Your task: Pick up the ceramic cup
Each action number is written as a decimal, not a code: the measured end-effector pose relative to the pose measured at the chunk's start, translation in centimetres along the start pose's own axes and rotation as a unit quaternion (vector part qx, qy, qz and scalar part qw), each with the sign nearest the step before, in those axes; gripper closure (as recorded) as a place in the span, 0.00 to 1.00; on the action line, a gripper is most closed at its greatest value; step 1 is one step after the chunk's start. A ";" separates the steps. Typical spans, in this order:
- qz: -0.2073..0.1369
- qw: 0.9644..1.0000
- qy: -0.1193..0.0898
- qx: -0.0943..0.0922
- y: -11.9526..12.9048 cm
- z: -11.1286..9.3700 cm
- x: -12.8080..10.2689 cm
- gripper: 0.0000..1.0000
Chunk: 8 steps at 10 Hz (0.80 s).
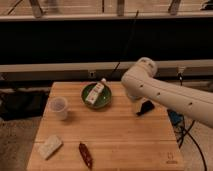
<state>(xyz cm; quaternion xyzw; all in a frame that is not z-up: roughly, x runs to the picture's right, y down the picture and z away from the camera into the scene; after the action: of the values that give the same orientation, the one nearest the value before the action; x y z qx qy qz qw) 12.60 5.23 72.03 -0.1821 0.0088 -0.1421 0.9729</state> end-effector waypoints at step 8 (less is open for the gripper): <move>-0.119 0.993 -0.002 0.020 -3.8 -0.7 -11.0 0.20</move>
<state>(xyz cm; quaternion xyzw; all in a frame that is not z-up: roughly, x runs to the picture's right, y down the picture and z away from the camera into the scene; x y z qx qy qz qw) 1.01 4.65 72.40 -0.1625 -0.0176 -0.2563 0.9527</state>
